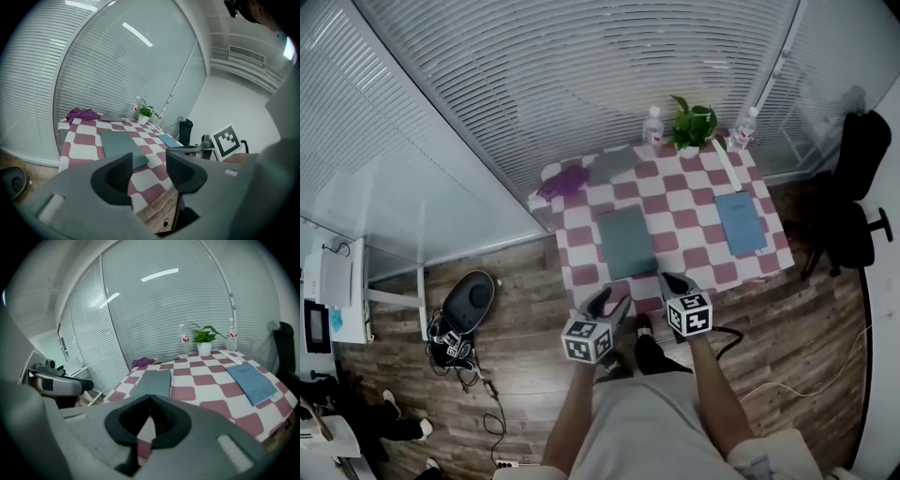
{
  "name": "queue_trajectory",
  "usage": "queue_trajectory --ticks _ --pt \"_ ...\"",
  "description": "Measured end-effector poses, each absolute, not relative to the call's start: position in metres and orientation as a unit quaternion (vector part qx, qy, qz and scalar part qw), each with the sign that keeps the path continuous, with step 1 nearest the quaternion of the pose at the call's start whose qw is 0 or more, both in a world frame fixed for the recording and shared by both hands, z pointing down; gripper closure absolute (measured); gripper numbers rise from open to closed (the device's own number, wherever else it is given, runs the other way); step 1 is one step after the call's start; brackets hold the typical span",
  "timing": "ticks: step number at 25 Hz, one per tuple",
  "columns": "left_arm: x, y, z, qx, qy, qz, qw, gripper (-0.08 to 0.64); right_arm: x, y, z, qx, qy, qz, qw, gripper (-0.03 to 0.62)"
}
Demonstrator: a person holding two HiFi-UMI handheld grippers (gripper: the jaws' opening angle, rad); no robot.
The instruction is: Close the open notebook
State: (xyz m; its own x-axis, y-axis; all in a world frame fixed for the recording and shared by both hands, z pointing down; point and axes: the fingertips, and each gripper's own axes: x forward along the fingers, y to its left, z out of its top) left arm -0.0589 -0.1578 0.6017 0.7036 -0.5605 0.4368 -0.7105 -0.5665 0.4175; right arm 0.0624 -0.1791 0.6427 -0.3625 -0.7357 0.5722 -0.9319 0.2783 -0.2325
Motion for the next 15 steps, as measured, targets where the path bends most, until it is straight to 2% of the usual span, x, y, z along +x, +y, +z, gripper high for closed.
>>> queue_trajectory --ticks 9,15 --pt "-0.079 -0.093 0.599 0.891 -0.346 0.156 0.249 0.356 0.034 -0.099 0.618 0.573 -0.762 0.267 0.144 0.592" --pt "-0.106 -0.067 0.590 0.895 -0.355 0.120 0.241 0.462 0.022 -0.066 0.621 0.582 -0.759 0.259 0.135 0.592"
